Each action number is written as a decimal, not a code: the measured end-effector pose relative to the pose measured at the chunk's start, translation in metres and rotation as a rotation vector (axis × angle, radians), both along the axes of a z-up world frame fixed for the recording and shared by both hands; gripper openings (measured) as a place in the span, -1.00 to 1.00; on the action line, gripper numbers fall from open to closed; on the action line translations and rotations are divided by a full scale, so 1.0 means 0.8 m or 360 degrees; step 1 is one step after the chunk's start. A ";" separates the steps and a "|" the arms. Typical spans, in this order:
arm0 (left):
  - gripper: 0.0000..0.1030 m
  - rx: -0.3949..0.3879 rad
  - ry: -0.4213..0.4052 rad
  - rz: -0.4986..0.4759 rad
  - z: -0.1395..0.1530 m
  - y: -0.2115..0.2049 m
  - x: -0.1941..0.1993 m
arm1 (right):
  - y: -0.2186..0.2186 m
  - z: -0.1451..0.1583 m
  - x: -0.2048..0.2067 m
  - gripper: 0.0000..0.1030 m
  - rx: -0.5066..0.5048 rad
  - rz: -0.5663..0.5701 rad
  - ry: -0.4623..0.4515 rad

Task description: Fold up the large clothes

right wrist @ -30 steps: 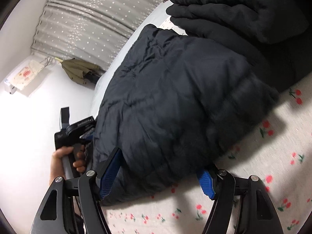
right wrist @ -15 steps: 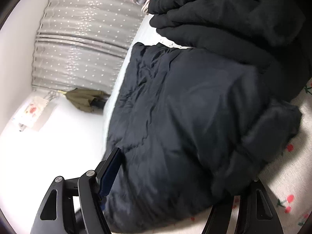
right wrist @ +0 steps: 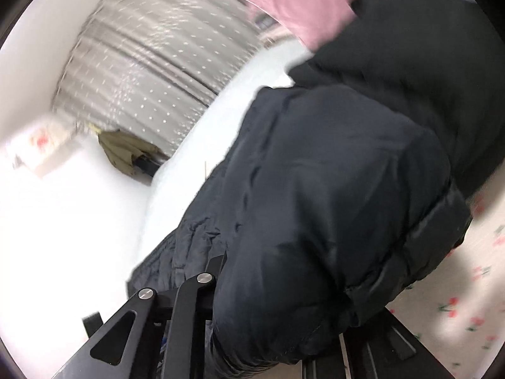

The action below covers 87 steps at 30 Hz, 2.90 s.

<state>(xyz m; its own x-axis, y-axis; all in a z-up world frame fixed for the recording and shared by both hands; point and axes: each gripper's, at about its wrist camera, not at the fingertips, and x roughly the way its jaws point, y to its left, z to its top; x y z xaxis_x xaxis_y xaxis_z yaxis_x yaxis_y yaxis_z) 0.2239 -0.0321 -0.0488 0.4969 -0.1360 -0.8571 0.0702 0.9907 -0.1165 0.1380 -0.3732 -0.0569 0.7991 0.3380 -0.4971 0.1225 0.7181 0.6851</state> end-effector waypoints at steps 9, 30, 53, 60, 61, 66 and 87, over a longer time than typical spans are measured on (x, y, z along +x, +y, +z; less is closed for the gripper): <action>0.45 -0.0245 0.0068 -0.0190 0.007 -0.033 -0.052 | -0.002 0.102 -0.051 -0.72 -0.0380 -0.0058 -0.0075; 0.47 -0.0119 -0.0025 -0.0070 -0.007 0.011 -0.036 | 0.092 0.121 -0.076 -0.72 -0.0757 -0.0065 -0.0189; 0.46 -0.1025 -0.0256 0.0701 0.043 0.333 -0.132 | 0.460 0.044 -0.058 -0.68 -0.1910 0.0984 -0.0539; 0.46 -0.1003 -0.0219 0.0760 0.026 0.343 -0.132 | 0.485 0.001 -0.047 -0.35 -0.1929 0.1114 -0.0456; 0.46 -0.1010 -0.0218 0.0772 0.027 0.346 -0.135 | 0.483 0.000 -0.046 -0.27 -0.1913 0.1130 -0.0447; 0.47 -0.1044 -0.0182 0.0767 0.023 0.353 -0.126 | 0.479 -0.010 -0.050 0.04 -0.1919 0.1239 -0.0470; 0.47 -0.0953 -0.0294 0.0686 0.054 0.332 -0.116 | 0.261 0.084 0.004 0.45 -0.0338 0.0914 -0.0288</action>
<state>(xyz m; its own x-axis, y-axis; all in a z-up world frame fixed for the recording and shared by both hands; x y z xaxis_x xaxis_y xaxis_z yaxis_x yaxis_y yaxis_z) 0.1312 0.2338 -0.0056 0.7397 -0.3130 -0.5957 -0.2380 0.7064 -0.6666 0.1414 -0.1644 0.0102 0.5975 0.6465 -0.4743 -0.4267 0.7572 0.4945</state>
